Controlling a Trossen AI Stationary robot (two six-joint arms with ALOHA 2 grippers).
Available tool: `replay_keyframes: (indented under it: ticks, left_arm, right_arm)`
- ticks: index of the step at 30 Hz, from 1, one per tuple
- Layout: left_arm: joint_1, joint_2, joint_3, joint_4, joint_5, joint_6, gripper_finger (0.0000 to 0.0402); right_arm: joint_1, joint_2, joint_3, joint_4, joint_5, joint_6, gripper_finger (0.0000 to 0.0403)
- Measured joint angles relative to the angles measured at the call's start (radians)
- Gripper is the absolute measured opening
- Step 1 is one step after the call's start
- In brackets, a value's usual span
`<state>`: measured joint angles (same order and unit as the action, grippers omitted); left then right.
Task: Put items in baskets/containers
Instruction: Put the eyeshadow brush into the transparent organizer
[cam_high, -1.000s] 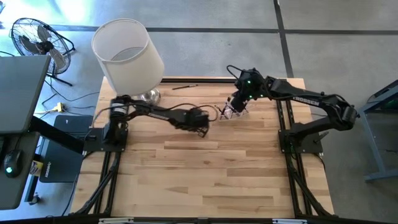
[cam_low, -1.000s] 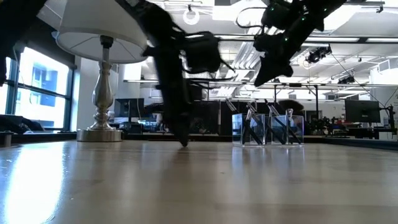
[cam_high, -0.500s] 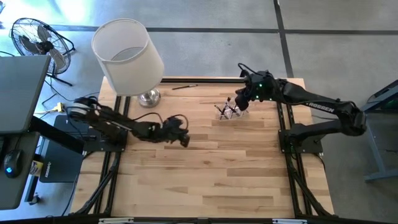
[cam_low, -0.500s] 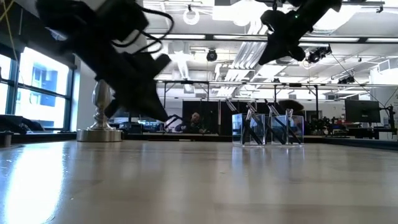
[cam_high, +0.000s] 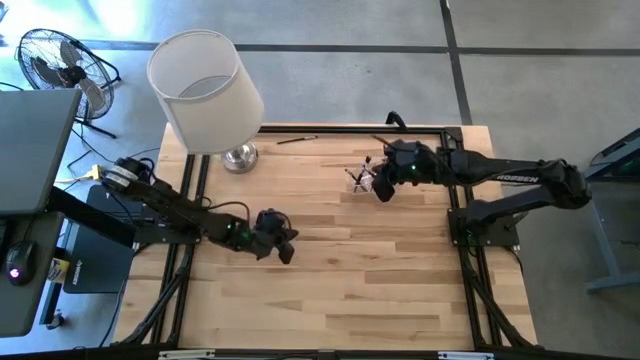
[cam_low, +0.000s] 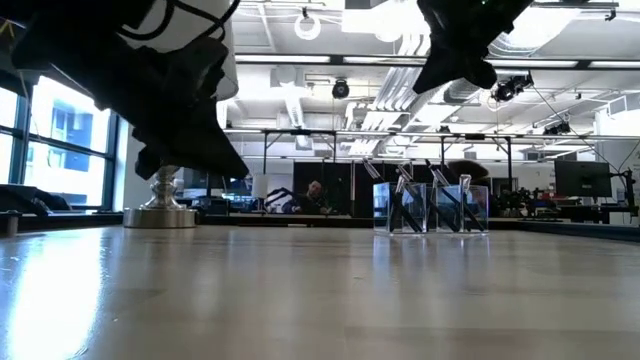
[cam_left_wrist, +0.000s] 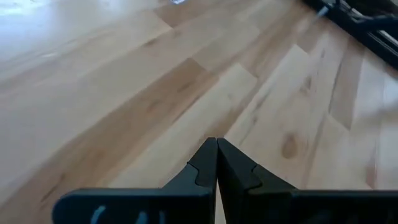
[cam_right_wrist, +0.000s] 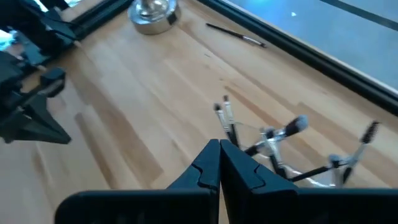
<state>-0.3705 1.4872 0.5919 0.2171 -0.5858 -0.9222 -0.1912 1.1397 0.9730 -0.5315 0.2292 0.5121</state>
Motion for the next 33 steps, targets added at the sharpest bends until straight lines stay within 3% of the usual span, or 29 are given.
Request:
replay_keyframes:
  ticks: [6,14,20,25,33]
  left_arm:
    - [-0.042,-0.014,-0.093,0.15,0.024,0.0,0.0001]
    - [-0.077,-0.074,-0.369,0.631,0.063,0.053,0.0001]
    - [-0.075,-0.092,-0.42,0.655,0.124,0.133,0.0001]
    - [-0.075,-0.092,-0.422,0.652,0.184,0.068,0.0001]
    - [-0.075,-0.092,-0.422,0.647,0.192,0.052,0.0001]
  right_arm:
    - [0.082,0.01,0.0,0.074,0.028,0.067,0.0]
    - [0.123,0.164,0.0,0.291,-0.03,0.093,0.0]
    - [0.122,0.353,0.012,0.578,-0.09,0.097,0.0]
    - [0.101,0.524,0.183,0.538,-0.139,0.037,0.0]
    - [0.007,0.804,0.63,0.193,-0.136,-0.153,0.0]
